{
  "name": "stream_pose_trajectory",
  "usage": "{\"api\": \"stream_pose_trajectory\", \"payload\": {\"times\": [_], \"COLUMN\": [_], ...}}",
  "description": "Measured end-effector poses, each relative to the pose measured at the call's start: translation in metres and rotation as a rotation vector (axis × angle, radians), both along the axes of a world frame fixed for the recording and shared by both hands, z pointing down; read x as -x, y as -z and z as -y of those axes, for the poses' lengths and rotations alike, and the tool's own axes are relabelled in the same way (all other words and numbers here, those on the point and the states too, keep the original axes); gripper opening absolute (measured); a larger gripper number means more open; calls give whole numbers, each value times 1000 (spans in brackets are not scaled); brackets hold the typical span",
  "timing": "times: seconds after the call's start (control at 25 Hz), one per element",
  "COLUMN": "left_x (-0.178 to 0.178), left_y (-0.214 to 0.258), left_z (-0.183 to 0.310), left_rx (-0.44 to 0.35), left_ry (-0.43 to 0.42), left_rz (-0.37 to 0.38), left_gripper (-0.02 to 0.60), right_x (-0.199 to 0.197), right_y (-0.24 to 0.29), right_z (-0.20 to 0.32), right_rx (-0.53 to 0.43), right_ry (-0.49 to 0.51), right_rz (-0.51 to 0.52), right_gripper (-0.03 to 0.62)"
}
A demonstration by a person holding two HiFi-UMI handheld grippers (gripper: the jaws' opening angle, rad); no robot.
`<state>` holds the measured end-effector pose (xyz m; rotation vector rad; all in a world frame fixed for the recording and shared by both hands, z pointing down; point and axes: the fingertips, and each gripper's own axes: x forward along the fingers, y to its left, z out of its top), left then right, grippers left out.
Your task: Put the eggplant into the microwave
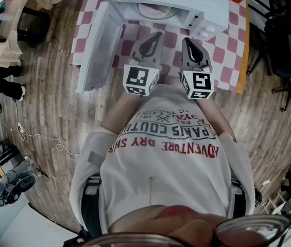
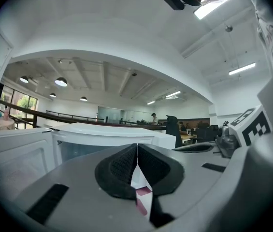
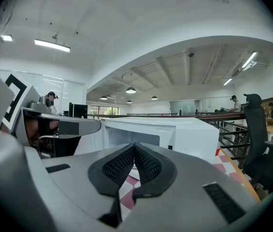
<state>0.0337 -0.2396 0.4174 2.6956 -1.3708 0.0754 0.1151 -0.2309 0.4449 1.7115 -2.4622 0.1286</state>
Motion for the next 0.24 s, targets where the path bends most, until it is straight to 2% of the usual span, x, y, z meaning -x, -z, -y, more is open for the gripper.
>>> {"api": "stream_pose_trajectory", "payload": {"times": [0.24], "left_x": [-3], "left_y": [-1], "left_z": [6], "left_rx": [1], "left_ry": [1], "left_rz": [4], "left_gripper": [26], "right_x": [-2], "right_y": [-3], "right_z": [5], "right_rx": [13], "right_ry": [-7], "right_rz": [0], "right_gripper": [26]}}
